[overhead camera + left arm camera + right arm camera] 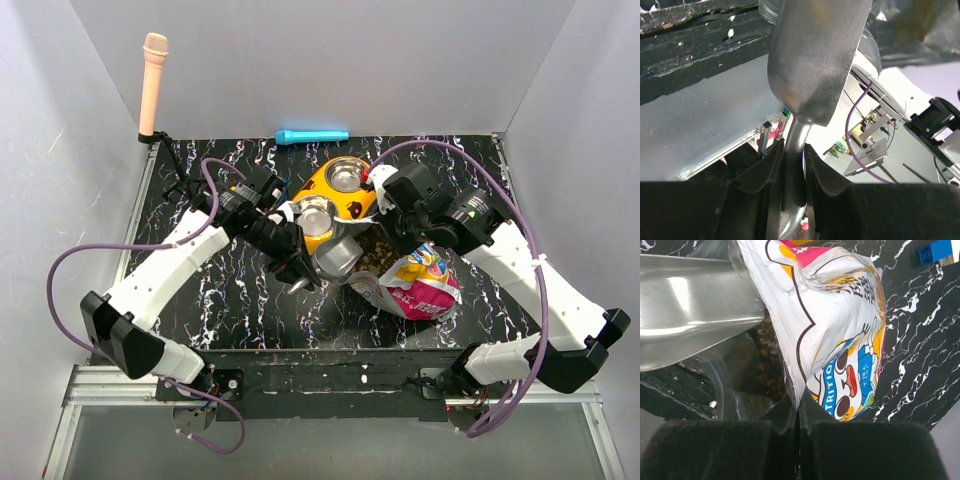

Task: Serve the pet food
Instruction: Collect the pet food from the pet food bag.

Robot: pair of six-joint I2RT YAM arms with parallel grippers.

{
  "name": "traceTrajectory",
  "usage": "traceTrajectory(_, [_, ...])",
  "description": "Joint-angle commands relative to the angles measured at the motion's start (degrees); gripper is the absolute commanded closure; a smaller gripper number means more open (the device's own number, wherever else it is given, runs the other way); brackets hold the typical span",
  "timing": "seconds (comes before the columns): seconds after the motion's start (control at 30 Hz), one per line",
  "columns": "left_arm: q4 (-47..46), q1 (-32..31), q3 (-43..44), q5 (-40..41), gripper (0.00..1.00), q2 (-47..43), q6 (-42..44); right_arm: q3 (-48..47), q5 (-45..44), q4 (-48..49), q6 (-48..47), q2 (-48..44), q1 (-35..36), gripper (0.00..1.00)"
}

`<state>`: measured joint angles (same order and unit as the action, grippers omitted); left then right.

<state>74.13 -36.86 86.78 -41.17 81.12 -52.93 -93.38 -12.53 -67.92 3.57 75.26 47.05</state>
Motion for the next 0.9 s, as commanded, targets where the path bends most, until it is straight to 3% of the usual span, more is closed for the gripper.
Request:
traceTrajectory(0.0, [1.3,0.0,-0.2,-2.4,1.0,1.1,-1.2,-2.7,3.7,15.7,-1.0,-4.4,2.8,0.99])
traceTrajectory(0.2, [2.6,-3.2,1.7,-2.1,1.0,8.1,-0.4,-3.6,6.0,14.7,-2.0,-4.4,3.7,0.99])
traceTrajectory(0.33, [-6.4,-3.2,-3.8,-5.2,1.0,9.6,-6.6,-4.1,6.3,13.5,-2.5,-3.8,4.5,0.99])
traceTrajectory(0.47, [-7.4,-3.1,-1.9,-2.5,1.0,15.1,-9.8,-3.8,6.6,13.2,-1.9,-4.0,4.9,0.99])
traceTrajectory(0.57, [-13.5,-2.9,-1.9,-6.0,1.0,17.2,-18.0,-4.3,5.9,12.5,-1.1,-3.7,5.3,0.99])
traceTrajectory(0.73, [-19.7,-3.0,-1.7,-4.6,1.0,17.9,-27.3,-5.1,6.2,11.7,0.0,-4.1,5.8,0.99])
traceTrajectory(0.87, [-23.3,-3.4,-1.7,-0.2,1.0,22.4,-27.1,-4.4,6.0,11.6,2.3,-4.9,6.2,0.99])
